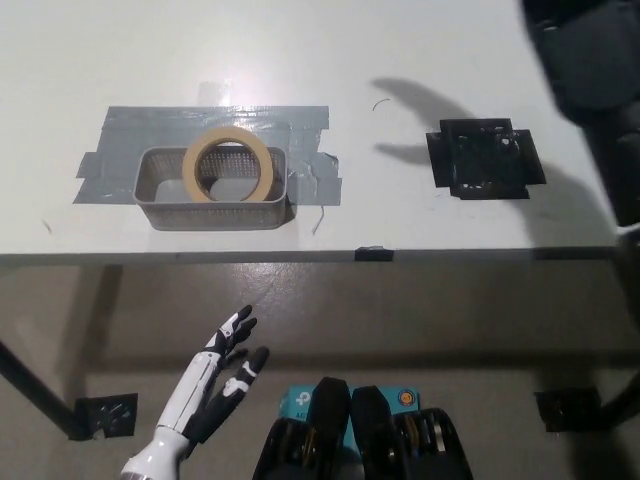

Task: The robot picks the tape placed on the black area with right hand and places it in the small grey container.

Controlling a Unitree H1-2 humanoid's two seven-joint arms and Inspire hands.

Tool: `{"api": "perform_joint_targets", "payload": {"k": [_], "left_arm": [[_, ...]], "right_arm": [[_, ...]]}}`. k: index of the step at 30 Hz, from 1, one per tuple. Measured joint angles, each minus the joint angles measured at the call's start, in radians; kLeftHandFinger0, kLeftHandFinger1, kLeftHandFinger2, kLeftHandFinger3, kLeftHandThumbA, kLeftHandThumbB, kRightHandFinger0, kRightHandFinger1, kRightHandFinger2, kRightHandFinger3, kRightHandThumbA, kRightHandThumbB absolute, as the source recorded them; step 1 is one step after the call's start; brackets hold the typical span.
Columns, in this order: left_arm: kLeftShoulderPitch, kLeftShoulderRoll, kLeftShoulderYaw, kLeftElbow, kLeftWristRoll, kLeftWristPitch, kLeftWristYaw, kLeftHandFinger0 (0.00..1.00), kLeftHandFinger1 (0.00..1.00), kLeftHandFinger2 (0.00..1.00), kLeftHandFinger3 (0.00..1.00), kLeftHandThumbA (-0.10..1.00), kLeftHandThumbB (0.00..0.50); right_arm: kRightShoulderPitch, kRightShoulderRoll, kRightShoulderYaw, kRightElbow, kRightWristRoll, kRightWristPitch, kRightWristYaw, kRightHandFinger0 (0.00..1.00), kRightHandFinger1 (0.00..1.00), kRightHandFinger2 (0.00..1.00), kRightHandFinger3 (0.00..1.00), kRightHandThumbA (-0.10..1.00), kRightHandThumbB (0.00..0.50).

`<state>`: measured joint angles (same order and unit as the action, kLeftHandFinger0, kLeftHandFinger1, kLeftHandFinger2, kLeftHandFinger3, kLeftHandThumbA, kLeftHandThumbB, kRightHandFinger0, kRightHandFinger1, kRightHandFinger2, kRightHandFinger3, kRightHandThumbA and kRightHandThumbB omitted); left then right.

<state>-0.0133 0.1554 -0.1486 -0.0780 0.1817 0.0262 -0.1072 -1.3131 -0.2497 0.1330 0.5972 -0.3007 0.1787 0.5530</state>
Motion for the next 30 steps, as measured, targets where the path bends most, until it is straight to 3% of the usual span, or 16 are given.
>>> {"api": "perform_joint_targets", "payload": {"k": [4,9,10,15,18,21,23,24,28,30], "left_arm": [[0.0,0.0,0.002,0.019,0.0,0.0,0.0,1.0,1.0,1.0,1.0,1.0,0.063],[0.0,-0.001,0.005,0.028,0.0,0.0,0.001,1.0,1.0,1.0,1.0,1.0,0.055],[0.0,-0.001,0.006,0.028,0.0,0.0,0.001,1.0,1.0,1.0,1.0,1.0,0.058],[0.0,-0.003,0.01,0.028,0.0,0.0,0.001,1.0,1.0,1.0,1.0,1.0,0.055],[-0.001,-0.003,0.013,0.029,-0.001,0.0,0.001,1.0,1.0,1.0,1.0,1.0,0.07],[-0.002,-0.003,0.015,0.029,-0.001,0.0,0.001,1.0,1.0,1.0,1.0,1.0,0.079],[-0.002,-0.003,0.018,0.03,-0.001,0.0,0.001,1.0,1.0,1.0,1.0,1.0,0.078],[-0.002,-0.003,0.02,0.03,-0.002,-0.001,0.001,1.0,1.0,1.0,1.0,1.0,0.08],[-0.001,-0.004,0.029,0.032,-0.003,-0.003,0.001,1.0,1.0,1.0,1.0,1.0,0.077],[0.004,-0.005,0.039,0.035,-0.006,-0.008,0.003,1.0,1.0,1.0,1.0,1.0,0.081]], "right_arm": [[0.104,-0.06,-0.017,-0.145,0.018,0.031,0.022,1.0,1.0,1.0,1.0,0.88,0.467],[0.252,-0.144,-0.048,-0.329,0.053,0.067,0.056,1.0,1.0,1.0,1.0,0.94,0.451],[0.277,-0.161,-0.057,-0.364,0.06,0.075,0.062,1.0,1.0,1.0,1.0,0.95,0.423],[0.393,-0.224,-0.136,-0.531,0.116,0.101,0.078,1.0,1.0,1.0,1.0,1.0,0.455],[0.494,-0.239,-0.204,-0.674,0.163,0.115,0.078,1.0,1.0,1.0,1.0,1.0,0.435],[0.608,-0.223,-0.245,-0.789,0.205,0.123,0.076,1.0,1.0,1.0,1.0,1.0,0.446],[0.693,-0.2,-0.268,-0.869,0.234,0.126,0.072,1.0,1.0,1.0,1.0,1.0,0.365],[0.753,-0.174,-0.277,-0.915,0.25,0.126,0.066,1.0,1.0,1.0,1.0,1.0,0.285],[1.0,-0.041,-0.278,-1.003,0.314,0.118,0.053,1.0,1.0,1.0,1.0,1.0,0.283],[1.122,0.041,-0.277,-0.972,0.345,0.085,0.039,1.0,1.0,1.0,1.0,1.0,0.248]]}}
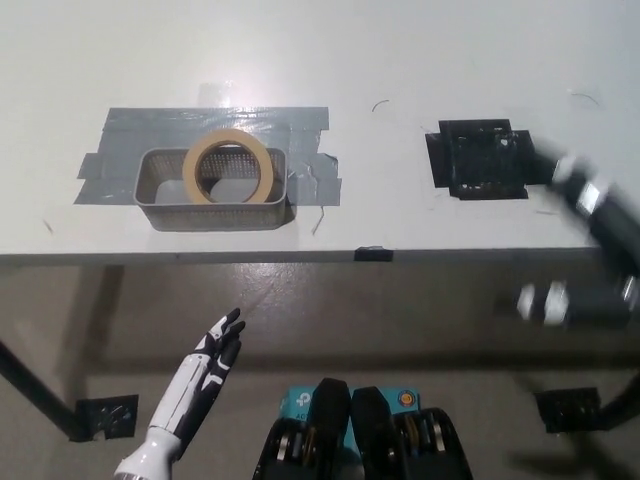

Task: The robot picks the tape placed on the black area with right hand and places it in the small grey container.

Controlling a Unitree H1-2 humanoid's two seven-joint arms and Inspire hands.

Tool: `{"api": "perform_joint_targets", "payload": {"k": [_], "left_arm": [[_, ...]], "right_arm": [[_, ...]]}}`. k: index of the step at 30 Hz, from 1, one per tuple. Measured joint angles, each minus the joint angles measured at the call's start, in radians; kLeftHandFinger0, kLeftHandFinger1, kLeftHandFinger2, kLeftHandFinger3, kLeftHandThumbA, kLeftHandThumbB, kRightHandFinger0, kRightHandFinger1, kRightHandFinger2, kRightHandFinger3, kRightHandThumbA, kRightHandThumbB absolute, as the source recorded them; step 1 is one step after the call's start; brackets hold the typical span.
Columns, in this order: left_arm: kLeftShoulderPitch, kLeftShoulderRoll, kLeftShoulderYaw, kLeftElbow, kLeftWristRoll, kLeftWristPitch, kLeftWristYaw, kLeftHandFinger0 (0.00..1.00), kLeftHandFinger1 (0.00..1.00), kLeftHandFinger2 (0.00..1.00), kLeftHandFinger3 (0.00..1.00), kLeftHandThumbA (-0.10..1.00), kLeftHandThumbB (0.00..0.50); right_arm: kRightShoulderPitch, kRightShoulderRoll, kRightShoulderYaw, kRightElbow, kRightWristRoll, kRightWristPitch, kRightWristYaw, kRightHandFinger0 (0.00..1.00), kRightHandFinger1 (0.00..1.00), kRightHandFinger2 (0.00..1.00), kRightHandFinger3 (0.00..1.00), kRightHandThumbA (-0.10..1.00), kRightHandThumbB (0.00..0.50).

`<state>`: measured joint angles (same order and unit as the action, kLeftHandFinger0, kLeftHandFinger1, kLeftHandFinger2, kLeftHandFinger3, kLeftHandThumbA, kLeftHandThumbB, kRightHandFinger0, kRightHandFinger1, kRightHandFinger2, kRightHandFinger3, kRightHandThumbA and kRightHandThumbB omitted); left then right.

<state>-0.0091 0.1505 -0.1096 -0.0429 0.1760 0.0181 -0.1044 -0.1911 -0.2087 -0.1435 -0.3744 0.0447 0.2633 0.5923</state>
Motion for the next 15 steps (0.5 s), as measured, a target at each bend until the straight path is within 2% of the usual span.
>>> {"api": "perform_joint_targets", "payload": {"k": [3,4,5,9,15], "left_arm": [[0.017,-0.005,0.009,0.005,-0.002,-0.014,0.004,1.0,1.0,1.0,1.0,1.0,0.08],[0.025,-0.006,0.011,0.008,-0.003,-0.018,0.005,1.0,1.0,1.0,1.0,1.0,0.093],[0.03,-0.008,0.013,0.009,-0.004,-0.019,0.005,1.0,1.0,1.0,1.0,1.0,0.093],[0.053,-0.028,0.023,0.021,-0.013,-0.038,0.007,1.0,1.0,1.0,1.0,1.0,0.09],[0.076,-0.042,0.039,0.021,-0.017,-0.054,0.007,1.0,1.0,1.0,1.0,1.0,0.099]], "right_arm": [[0.132,0.088,0.007,0.102,0.022,-0.038,-0.022,1.0,1.0,1.0,1.0,1.0,0.246],[0.162,0.104,0.009,0.124,0.027,-0.048,-0.027,1.0,1.0,1.0,1.0,1.0,0.178],[0.168,0.109,0.011,0.14,0.026,-0.06,-0.032,1.0,1.0,1.0,1.0,1.0,0.165],[0.168,0.106,0.028,0.329,0.017,-0.119,-0.07,1.0,1.0,1.0,1.0,1.0,0.211],[0.164,0.087,0.054,0.385,0.012,-0.172,-0.101,1.0,1.0,1.0,1.0,1.0,0.139]]}}
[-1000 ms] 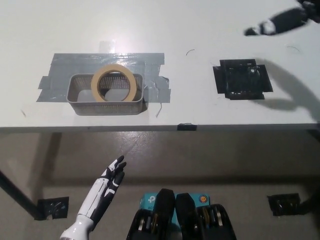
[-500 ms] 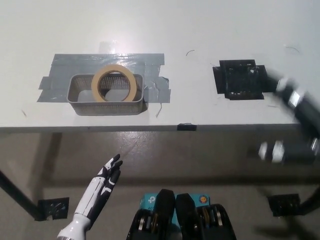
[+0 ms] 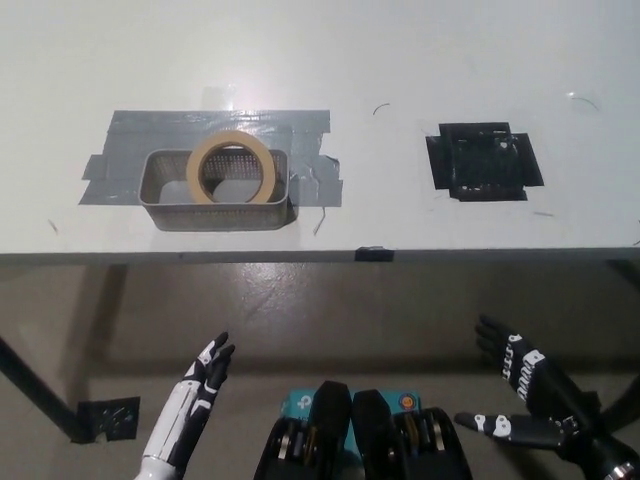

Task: The robot picks the tape placed on the black area with right hand and places it in the small grey container.

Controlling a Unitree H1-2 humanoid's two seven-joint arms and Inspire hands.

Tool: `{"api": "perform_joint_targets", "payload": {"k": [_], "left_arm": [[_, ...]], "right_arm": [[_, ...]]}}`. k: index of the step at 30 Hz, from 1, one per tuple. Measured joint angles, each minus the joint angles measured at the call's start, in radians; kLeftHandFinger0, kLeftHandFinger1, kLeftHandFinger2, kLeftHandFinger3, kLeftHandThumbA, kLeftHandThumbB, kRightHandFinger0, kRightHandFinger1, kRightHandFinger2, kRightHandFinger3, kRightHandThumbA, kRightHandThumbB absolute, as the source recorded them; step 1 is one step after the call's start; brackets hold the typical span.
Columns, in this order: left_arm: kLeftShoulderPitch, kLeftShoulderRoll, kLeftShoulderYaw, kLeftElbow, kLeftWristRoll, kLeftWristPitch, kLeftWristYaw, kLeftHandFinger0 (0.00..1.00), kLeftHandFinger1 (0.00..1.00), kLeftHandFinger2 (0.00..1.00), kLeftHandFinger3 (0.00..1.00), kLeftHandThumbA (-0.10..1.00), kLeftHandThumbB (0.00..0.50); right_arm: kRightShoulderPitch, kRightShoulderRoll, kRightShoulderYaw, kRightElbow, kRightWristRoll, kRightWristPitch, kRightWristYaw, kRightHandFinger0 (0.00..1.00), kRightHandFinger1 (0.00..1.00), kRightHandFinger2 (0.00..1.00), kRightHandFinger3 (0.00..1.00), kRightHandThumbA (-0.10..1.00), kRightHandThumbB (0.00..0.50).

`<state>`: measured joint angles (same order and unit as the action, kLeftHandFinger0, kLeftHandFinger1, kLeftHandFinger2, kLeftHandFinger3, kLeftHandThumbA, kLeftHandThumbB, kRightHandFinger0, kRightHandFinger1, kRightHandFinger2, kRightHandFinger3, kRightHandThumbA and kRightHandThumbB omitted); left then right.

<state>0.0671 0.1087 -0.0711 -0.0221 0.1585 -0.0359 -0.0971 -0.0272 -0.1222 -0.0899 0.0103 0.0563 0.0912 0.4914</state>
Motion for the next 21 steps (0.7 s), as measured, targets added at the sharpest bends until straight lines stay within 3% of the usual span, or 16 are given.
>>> {"api": "perform_joint_targets", "payload": {"k": [9,13,17,21], "left_arm": [[0.011,-0.004,0.014,0.0,0.0,-0.006,0.0,1.0,1.0,1.0,1.0,1.0,0.079],[0.025,-0.005,0.02,0.001,0.0,-0.007,0.0,1.0,1.0,1.0,1.0,1.0,0.08],[0.034,-0.007,0.024,0.003,0.0,-0.008,0.0,1.0,1.0,1.0,1.0,1.0,0.073],[0.04,-0.007,0.024,0.003,0.0,-0.008,0.0,1.0,1.0,1.0,1.0,1.0,0.07]], "right_arm": [[0.004,-0.023,0.046,0.018,-0.005,-0.041,-0.026,1.0,1.0,1.0,1.0,1.0,0.142],[0.004,-0.029,0.067,0.021,-0.007,-0.045,-0.037,1.0,1.0,1.0,1.0,1.0,0.177],[0.005,-0.041,0.079,0.02,-0.008,-0.045,-0.046,1.0,1.0,1.0,1.0,1.0,0.16],[0.007,-0.054,0.092,0.02,-0.01,-0.045,-0.057,1.0,1.0,1.0,1.0,1.0,0.196]]}}
